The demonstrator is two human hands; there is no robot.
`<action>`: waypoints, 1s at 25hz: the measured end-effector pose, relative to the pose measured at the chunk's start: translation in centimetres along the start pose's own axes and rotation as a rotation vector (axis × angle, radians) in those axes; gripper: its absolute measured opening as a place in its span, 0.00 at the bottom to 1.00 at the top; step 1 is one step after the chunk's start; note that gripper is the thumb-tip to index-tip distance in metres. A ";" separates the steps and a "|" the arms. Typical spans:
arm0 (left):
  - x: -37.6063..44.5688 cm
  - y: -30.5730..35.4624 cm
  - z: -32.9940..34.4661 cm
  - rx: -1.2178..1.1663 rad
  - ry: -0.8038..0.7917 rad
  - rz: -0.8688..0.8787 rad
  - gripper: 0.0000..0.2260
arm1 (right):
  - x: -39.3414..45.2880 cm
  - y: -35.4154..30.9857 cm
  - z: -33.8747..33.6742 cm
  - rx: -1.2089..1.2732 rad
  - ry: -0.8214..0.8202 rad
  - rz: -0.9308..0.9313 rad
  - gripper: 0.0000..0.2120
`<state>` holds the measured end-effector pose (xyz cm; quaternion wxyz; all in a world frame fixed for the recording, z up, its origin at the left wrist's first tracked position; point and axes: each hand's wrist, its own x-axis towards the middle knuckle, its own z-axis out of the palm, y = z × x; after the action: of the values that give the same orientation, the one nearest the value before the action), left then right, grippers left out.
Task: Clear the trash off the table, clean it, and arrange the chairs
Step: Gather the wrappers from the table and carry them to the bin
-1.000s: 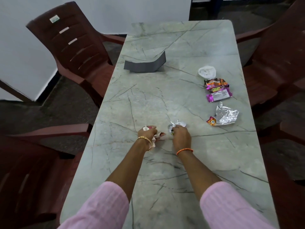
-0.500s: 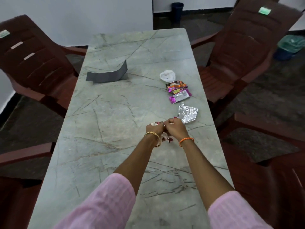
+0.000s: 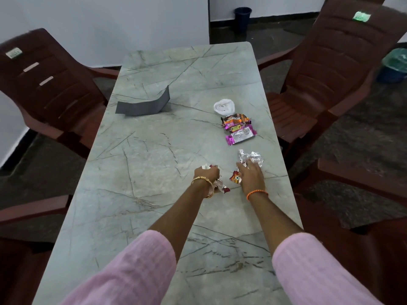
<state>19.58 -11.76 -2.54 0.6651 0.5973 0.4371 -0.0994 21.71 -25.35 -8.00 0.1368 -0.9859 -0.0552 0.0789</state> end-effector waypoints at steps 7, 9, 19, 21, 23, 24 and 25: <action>0.6 -0.7 1.6 -0.038 -0.018 0.005 0.06 | -1.3 -1.8 0.0 0.368 0.186 0.156 0.08; 0.6 -1.0 2.2 -0.058 -0.061 0.003 0.06 | -1.8 -2.8 -0.7 0.816 0.190 0.361 0.06; 2.5 1.8 2.4 -0.122 0.092 0.098 0.12 | 5.1 -2.7 -6.0 1.023 -0.120 0.310 0.08; 3.1 2.0 1.9 -0.115 0.128 0.137 0.11 | 8.2 -2.4 -6.8 0.791 0.051 0.276 0.16; 4.1 2.3 1.1 -0.111 0.149 0.150 0.09 | 10.5 -2.0 -6.6 0.566 0.017 0.224 0.31; 4.7 2.4 0.7 -0.106 0.163 0.151 0.09 | 11.0 -1.7 -6.0 0.451 -0.044 0.197 0.35; 5.1 2.4 0.4 -0.103 0.176 0.153 0.09 | 11.1 -1.6 -4.9 0.345 -0.096 0.162 0.36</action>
<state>24.43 -9.49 -4.49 0.6595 0.6002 0.4517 0.0270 33.30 -23.70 -4.44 0.2943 -0.9442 0.0320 0.1447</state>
